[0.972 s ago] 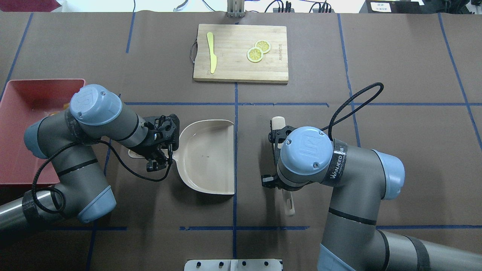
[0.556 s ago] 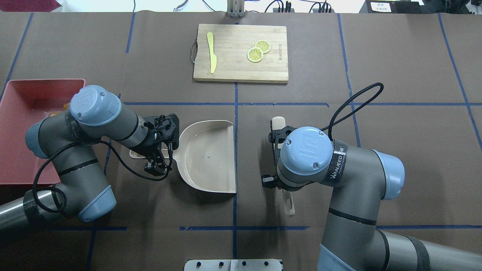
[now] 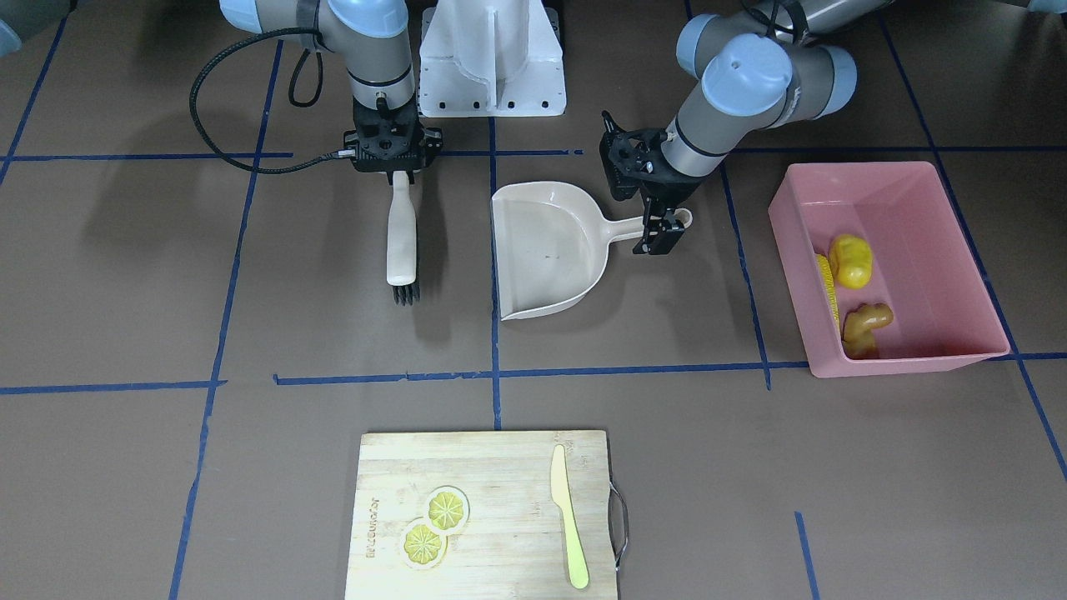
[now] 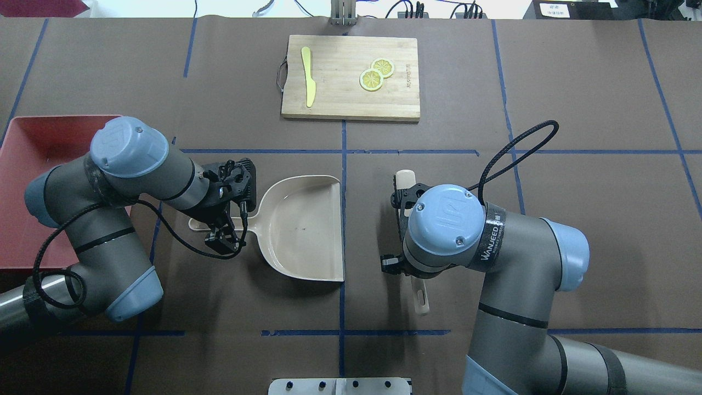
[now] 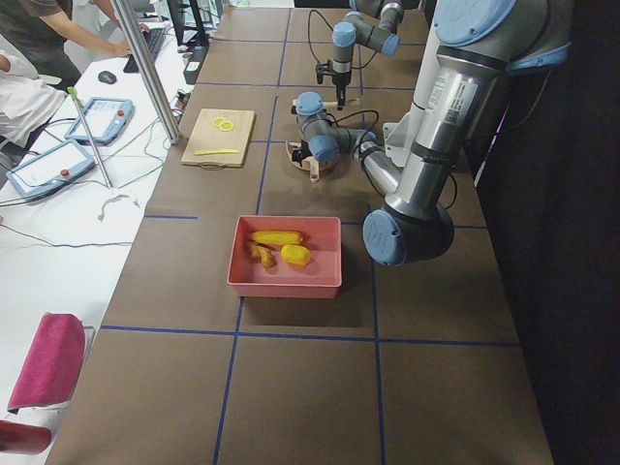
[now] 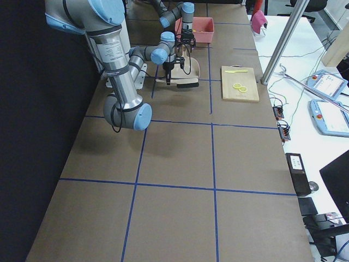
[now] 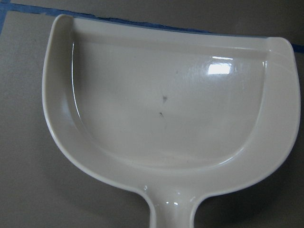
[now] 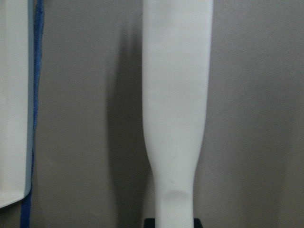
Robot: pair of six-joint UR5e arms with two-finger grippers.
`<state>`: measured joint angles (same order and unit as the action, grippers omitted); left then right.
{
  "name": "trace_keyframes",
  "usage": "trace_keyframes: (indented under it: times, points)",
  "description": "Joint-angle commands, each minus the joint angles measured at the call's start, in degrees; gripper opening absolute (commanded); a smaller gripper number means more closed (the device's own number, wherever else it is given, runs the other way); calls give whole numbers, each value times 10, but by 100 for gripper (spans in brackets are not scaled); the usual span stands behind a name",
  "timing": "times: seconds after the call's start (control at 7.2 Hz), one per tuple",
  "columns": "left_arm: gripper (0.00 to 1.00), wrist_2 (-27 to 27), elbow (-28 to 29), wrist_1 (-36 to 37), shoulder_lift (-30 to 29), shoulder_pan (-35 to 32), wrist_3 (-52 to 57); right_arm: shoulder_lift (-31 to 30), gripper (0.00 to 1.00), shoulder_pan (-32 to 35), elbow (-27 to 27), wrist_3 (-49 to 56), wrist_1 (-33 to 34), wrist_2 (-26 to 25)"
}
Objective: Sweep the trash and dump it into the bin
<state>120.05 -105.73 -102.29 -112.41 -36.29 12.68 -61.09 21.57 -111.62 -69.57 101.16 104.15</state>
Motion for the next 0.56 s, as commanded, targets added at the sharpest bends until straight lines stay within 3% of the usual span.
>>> trace_keyframes:
  times: [0.0, 0.42]
  points:
    - [100, -3, -53, 87, -1, -27, -51, 0, 0, 0, 1, 1, 0, 0]
    - [100, -4, -49, 89, 37, -111, -204, 0, 0, 3, 0, 1, 0, 0]
